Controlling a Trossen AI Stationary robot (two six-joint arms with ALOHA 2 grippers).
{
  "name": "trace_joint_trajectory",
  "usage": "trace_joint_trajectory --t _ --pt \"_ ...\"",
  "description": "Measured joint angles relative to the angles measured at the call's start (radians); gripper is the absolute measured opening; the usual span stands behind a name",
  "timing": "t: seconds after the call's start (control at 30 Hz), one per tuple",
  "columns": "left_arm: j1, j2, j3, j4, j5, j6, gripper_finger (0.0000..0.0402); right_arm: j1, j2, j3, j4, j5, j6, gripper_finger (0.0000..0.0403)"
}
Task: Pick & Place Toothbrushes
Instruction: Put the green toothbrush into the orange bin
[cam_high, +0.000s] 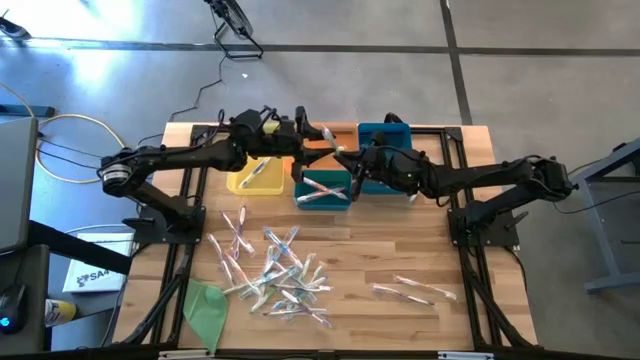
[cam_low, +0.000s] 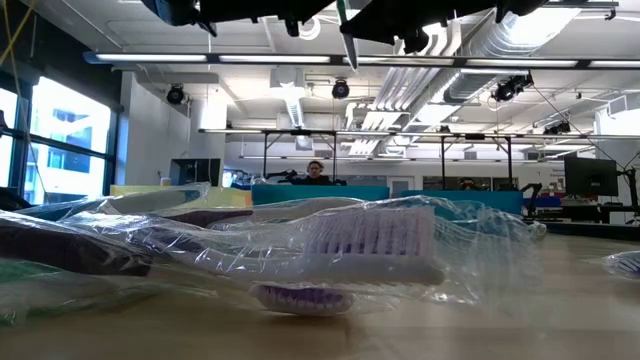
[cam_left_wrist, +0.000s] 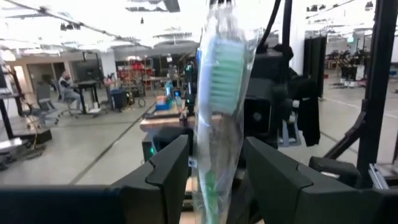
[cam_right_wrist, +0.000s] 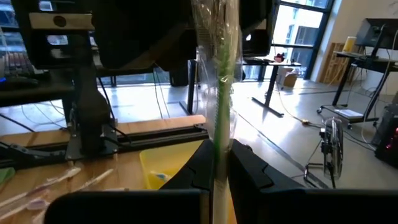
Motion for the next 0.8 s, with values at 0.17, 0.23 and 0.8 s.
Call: trace_joint_trajectory --t 0.17,0.23,0.8 --pt "0.0 0.004 0.002 0.003 0.024 0.0 0.0155 -0.005 0.0 0.0 -0.009 0.006 0.0 0.0017" --pt "0.0 0.004 0.002 0.002 0.024 0.0 0.0154 -0.01 0.0 0.0 -0.01 0.004 0.004 0.0017" --pt "0.001 0.004 0.002 0.003 0.008 -0.001 0.0022 -0.019 0.0 0.0 -0.017 -0.006 0.006 0.0017"
